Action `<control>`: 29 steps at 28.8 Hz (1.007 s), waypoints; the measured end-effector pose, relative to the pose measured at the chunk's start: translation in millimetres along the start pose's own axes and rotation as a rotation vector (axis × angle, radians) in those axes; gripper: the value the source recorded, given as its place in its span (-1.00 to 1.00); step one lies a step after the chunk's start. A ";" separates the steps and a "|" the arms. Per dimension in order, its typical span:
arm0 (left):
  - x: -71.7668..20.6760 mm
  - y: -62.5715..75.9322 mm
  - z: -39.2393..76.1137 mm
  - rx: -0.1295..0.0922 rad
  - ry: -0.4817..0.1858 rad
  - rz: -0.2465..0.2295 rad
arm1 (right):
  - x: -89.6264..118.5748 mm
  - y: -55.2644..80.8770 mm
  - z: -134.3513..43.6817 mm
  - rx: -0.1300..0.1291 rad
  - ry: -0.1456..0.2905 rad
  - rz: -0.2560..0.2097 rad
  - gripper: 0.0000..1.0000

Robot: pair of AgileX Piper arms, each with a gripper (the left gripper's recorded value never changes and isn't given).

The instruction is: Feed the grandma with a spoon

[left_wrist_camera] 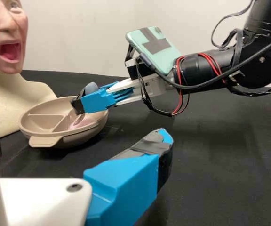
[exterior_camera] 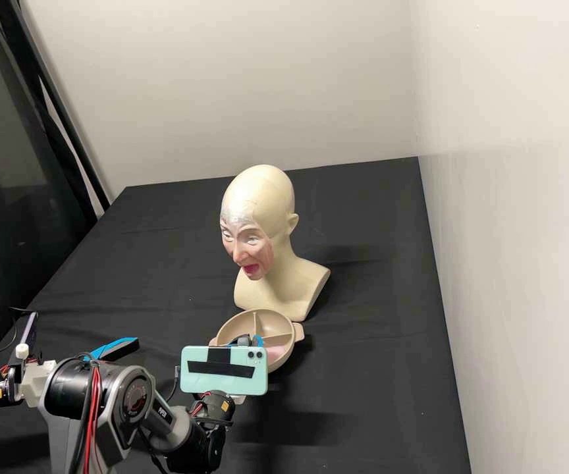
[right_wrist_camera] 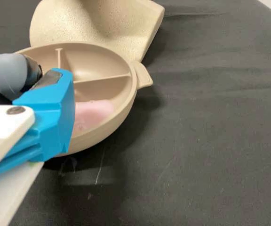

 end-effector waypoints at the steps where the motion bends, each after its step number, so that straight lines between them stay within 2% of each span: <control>1: 0.0 -0.1 0.4 0.000 -0.001 0.000 | -0.3 -0.6 0.0 0.000 0.000 -0.002 -1.00; 9: 0.0 -0.2 0.8 0.000 -0.003 -0.001 | -2.0 -3.2 0.5 0.000 -0.004 -0.012 -1.00; 17: 0.5 -1.6 0.4 0.000 -0.001 -0.006 | 1.3 -14.6 -0.2 -0.002 -0.005 -0.051 -1.00; 29: 3.0 -0.5 0.6 0.000 -0.003 -0.001 | 14.3 -15.9 -2.3 0.011 0.004 -0.019 -1.00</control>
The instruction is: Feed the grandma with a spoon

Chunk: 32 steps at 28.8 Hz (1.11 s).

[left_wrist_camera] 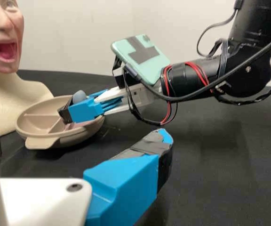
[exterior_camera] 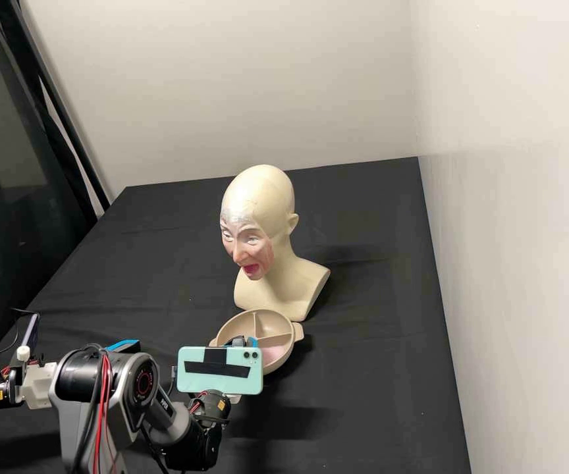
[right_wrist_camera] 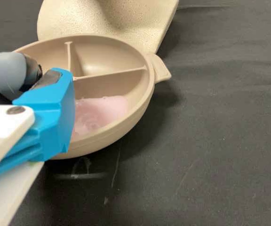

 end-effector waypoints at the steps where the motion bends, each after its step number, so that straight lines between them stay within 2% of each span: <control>1: 0.0 0.0 0.0 0.000 0.000 0.000 | 0.4 -0.4 -0.2 0.000 0.000 -0.001 -1.00; 8: 0.0 -0.2 0.0 0.000 0.001 -0.002 | 2.5 -0.7 -0.9 0.000 0.006 0.002 -1.00; 15: 0.0 -0.2 0.0 0.000 0.001 -0.002 | 3.6 0.8 -0.5 0.006 -0.007 0.010 -1.00; 20: 0.0 -0.2 0.0 0.000 0.001 -0.002 | 1.4 8.8 0.1 0.011 -0.026 0.023 -1.00; 27: 0.0 -0.2 0.0 0.000 0.001 -0.002 | -5.3 27.3 -7.8 0.016 0.000 0.088 -1.00; 32: 0.0 -0.2 0.0 0.000 0.001 -0.002 | -11.4 41.4 -13.5 0.034 0.023 0.143 -1.00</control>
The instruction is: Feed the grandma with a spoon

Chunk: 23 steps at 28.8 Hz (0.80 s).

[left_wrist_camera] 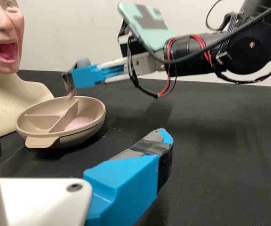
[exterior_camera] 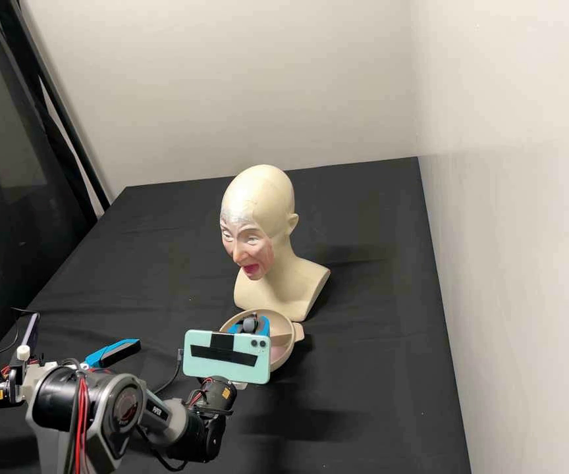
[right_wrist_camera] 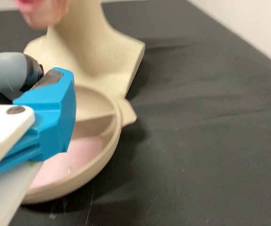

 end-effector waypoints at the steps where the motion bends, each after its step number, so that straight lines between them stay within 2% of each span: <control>1: 0.0 0.0 0.0 0.000 0.000 0.000 | -0.7 2.4 -1.0 0.000 0.004 0.009 -1.00; 6: 0.0 0.2 -0.7 0.000 0.002 0.001 | -4.1 10.7 -8.3 0.007 0.031 0.041 -1.00; 8: 0.0 0.2 -0.7 0.000 0.002 0.001 | -4.6 14.2 -11.4 0.021 0.043 0.053 -1.00; 16: -0.2 0.9 -3.7 -0.002 0.012 0.003 | -4.9 28.5 -26.8 0.019 0.099 0.104 -1.00; 19: -0.3 1.5 -6.3 -0.004 0.021 0.005 | -4.3 29.7 -30.1 0.021 0.102 0.104 -1.00; 23: -0.3 1.6 -6.5 -0.004 0.022 0.005 | 0.5 28.0 -40.2 0.019 0.129 0.092 -1.00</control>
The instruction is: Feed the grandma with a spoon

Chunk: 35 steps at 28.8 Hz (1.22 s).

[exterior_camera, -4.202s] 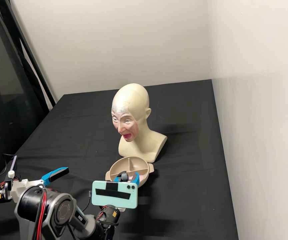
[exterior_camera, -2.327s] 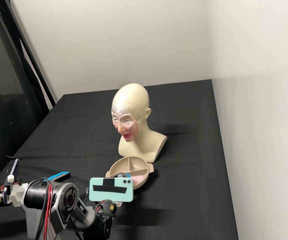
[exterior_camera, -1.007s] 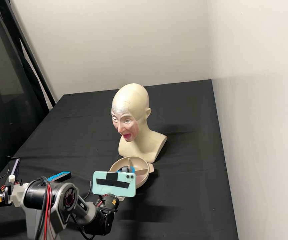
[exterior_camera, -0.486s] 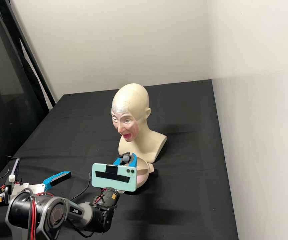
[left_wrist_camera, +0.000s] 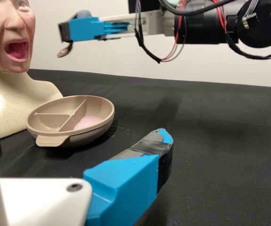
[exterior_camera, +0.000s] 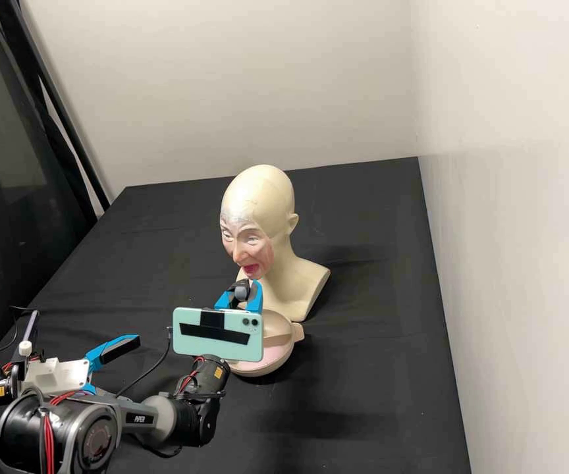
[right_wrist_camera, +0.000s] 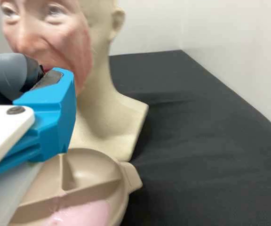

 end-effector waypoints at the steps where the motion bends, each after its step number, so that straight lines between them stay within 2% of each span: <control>1: 0.1 -0.2 -0.6 0.000 0.002 -0.001 | 1.2 -0.2 -1.8 0.002 0.005 0.001 -1.00; 6: 0.6 -1.8 -2.4 -0.002 0.008 -0.006 | 7.2 0.3 -10.7 0.006 0.032 0.011 -1.00; 16: 1.1 -3.5 -2.9 -0.002 0.010 -0.012 | 19.6 3.8 -15.2 0.024 0.017 0.030 -1.00; 20: 2.5 -3.5 -3.0 -0.002 0.009 -0.012 | 21.9 5.6 -17.3 0.022 0.023 0.035 -1.00; 22: 4.5 -3.9 -3.2 -0.002 0.010 -0.012 | 23.8 6.3 -18.1 0.007 0.026 0.038 -1.00; 25: 4.7 -4.9 -3.4 -0.002 0.010 -0.016 | 25.8 5.2 -16.6 -0.001 0.022 0.036 -1.00; 30: 5.1 -6.4 -3.8 -0.002 0.012 -0.021 | 29.2 5.4 -13.7 0.003 0.000 0.047 -1.00; 35: 5.1 -6.4 -3.8 -0.002 0.012 -0.021 | 30.9 2.1 -18.1 0.003 0.007 0.030 -1.00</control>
